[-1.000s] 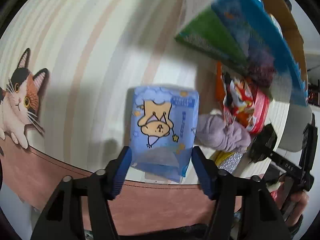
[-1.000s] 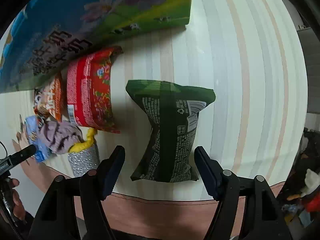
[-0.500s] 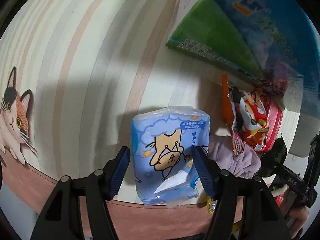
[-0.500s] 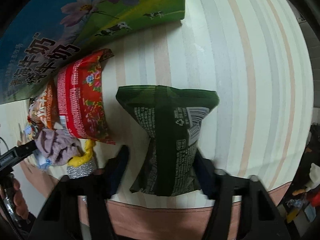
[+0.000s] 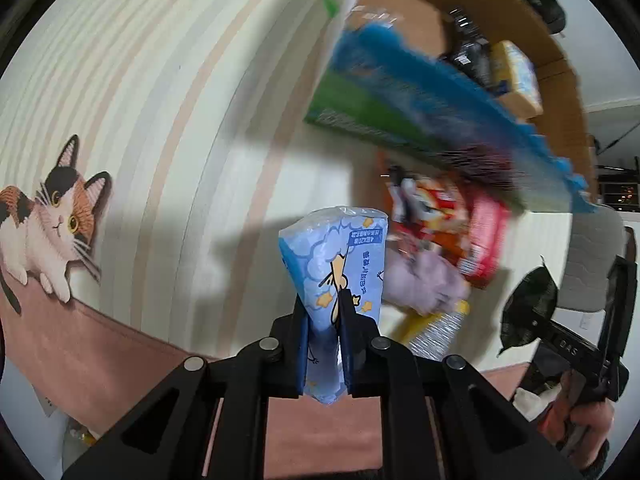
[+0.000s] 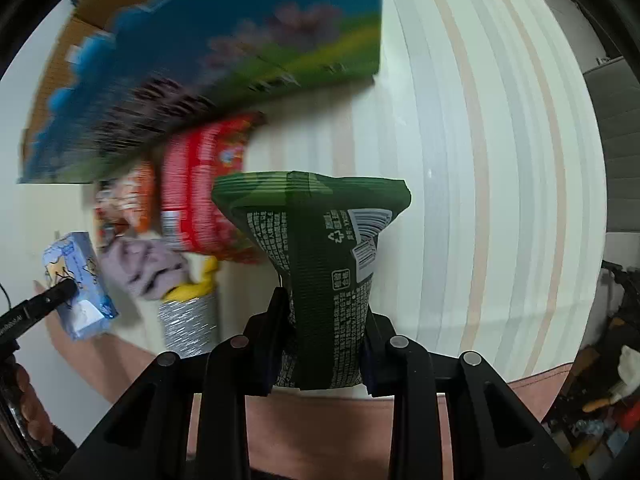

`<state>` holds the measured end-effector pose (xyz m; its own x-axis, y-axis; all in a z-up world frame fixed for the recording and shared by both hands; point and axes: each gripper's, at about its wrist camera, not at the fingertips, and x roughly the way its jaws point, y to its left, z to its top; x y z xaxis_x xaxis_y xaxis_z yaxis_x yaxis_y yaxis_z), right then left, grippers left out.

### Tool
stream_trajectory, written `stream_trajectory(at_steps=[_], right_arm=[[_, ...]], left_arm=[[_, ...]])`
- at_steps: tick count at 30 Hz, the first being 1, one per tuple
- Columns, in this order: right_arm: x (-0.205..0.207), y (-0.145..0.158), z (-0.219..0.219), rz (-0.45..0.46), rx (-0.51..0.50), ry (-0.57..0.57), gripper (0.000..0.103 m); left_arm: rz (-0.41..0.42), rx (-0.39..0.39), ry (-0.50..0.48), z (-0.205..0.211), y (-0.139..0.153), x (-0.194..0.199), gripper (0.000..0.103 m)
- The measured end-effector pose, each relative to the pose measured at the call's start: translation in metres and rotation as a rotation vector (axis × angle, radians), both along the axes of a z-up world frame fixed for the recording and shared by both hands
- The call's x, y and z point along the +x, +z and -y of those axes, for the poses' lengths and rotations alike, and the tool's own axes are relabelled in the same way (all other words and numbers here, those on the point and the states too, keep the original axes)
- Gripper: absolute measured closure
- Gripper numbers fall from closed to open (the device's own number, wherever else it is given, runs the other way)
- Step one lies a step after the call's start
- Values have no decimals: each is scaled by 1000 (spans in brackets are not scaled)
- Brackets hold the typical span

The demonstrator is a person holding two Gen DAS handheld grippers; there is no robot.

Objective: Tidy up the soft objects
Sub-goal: 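Lift both items into the box and release them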

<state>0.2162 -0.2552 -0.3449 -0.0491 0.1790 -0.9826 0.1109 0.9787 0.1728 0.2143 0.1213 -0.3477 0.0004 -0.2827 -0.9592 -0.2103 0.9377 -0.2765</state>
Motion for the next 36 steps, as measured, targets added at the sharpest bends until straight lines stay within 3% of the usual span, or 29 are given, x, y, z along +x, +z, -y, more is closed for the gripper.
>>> stream_trajectory(at_steps=[6, 11, 15, 18, 21, 26, 32, 36], right_arm=[[-8, 71, -4, 91, 84, 38, 70], [15, 147, -9, 203, 124, 71, 70], [51, 189, -20, 278, 110, 93, 70], [89, 198, -23, 289, 73, 104, 70], [130, 179, -35, 270, 0, 107, 70], [185, 106, -54, 159, -62, 108, 71], [197, 35, -68, 27, -108, 141, 71], [193, 12, -70, -23, -124, 155, 71]], left_arm=[[157, -95, -60, 11, 89, -10, 92], [252, -144, -117, 42, 146, 36, 92], [298, -111, -157, 75, 166, 90, 92], [293, -95, -163, 82, 165, 134, 92], [250, -70, -163, 86, 145, 181, 92], [137, -70, -179, 95, 94, 230, 92], [34, -1, -208, 106, 37, 265, 92], [0, 18, -215, 113, 14, 279, 92]])
